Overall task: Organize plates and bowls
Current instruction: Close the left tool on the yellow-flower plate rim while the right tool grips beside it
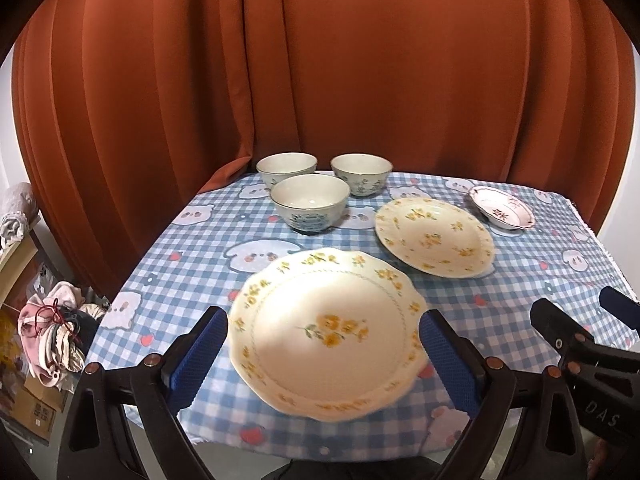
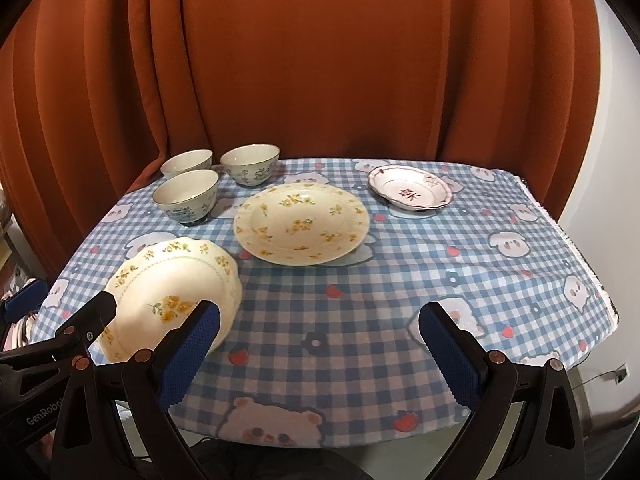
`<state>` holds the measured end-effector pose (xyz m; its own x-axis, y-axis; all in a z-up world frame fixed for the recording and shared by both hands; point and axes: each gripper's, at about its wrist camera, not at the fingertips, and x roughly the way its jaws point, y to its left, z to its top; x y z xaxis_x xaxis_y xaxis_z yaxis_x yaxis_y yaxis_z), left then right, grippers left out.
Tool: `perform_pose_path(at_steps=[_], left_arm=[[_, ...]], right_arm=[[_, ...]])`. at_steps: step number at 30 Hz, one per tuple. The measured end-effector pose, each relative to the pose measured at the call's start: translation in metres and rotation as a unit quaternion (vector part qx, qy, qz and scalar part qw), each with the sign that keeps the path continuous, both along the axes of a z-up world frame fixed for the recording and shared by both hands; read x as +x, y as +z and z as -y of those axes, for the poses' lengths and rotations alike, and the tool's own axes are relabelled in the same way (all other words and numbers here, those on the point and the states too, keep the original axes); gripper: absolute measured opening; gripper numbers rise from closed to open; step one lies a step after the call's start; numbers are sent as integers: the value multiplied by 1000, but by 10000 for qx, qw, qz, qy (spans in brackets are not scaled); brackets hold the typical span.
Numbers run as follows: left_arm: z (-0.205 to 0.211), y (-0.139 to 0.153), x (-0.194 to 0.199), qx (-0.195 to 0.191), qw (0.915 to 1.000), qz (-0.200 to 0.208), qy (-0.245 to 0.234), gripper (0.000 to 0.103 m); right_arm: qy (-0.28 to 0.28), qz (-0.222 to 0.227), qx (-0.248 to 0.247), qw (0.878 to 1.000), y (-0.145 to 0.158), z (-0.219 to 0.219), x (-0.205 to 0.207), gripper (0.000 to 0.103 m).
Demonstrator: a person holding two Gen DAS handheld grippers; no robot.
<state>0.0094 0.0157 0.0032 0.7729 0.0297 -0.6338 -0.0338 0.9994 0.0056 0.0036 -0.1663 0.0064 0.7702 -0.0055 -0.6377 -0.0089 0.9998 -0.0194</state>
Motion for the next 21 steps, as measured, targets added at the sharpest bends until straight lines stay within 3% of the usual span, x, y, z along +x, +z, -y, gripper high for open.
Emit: perform_pose_path(at_steps=[11,21], left_arm=[[-45,-13,55,88,9989,-457,-102,96],[-76,-56,98,11,9912,-1301,-229,94]], right_arm=[[-56,-430,74,9990,-11,-49,49,101],[-188,-1059,13,9942,-48,-87,88,101]])
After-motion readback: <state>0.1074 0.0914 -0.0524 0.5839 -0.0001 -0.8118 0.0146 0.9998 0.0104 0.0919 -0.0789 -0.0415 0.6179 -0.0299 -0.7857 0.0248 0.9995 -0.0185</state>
